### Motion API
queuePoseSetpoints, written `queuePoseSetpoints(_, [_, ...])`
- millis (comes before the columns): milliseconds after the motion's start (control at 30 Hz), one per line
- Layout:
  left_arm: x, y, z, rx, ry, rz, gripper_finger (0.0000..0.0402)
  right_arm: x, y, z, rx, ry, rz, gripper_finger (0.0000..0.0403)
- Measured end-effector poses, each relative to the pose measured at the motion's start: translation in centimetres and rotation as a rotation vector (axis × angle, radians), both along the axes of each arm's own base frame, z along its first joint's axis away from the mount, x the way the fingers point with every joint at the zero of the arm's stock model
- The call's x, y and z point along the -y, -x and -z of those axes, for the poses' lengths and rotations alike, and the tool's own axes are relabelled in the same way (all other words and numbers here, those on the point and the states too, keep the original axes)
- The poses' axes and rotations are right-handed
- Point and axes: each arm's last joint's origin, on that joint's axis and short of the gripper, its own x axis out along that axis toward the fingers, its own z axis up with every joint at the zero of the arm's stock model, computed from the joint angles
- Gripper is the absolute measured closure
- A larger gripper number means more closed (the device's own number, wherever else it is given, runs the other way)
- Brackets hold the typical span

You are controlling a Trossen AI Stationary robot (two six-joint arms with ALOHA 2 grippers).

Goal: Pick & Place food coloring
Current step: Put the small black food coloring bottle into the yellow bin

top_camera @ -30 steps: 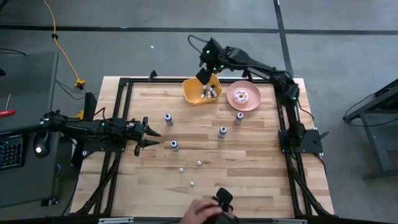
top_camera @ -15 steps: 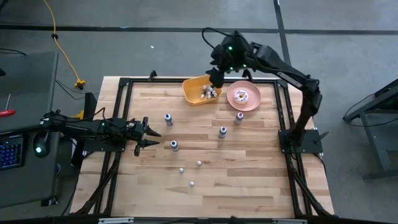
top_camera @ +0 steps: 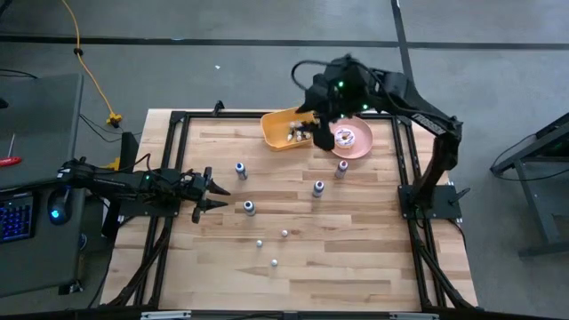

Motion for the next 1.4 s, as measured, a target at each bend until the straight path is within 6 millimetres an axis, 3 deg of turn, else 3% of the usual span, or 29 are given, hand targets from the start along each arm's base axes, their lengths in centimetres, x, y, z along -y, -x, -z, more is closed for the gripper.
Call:
queuePoseSetpoints(233, [0.0, 0.0, 0.0, 0.0, 0.0, 0.0, 0.0238, -4.1, -1.4, 0.2, -0.052, -0.008, -0.098, 0.0182])
queuePoseSetpoints(467, [0.0, 0.0, 0.0, 0.0, 0.0, 0.0, 0.0238, -8.6, -3.1, 3.1, -0.165, -0.111, -0.129, 0.0183])
queuePoseSetpoints(667, [0.0, 0.0, 0.0, 0.0, 0.0, 0.0, 0.0238, -12.2, -5.9, 6.7, -0.289, -0.247, -0.173, 0.0183])
queuePoseSetpoints(833, [0.0, 0.0, 0.0, 0.0, 0.0, 0.0, 0.0238, -14.1, -8.0, 9.5, -0.366, -0.248, -0.185, 0.0183])
queuePoseSetpoints(1067, [0.0, 0.0, 0.0, 0.0, 0.0, 0.0, 0.0238, -16.1, -11.1, 13.9, -0.438, -0.199, -0.257, 0.0183])
queuePoseSetpoints(1400, [0.0, 0.0, 0.0, 0.0, 0.0, 0.0, 0.0238, -17.6, -15.6, 22.0, -0.515, -0.126, -0.284, 0.0183])
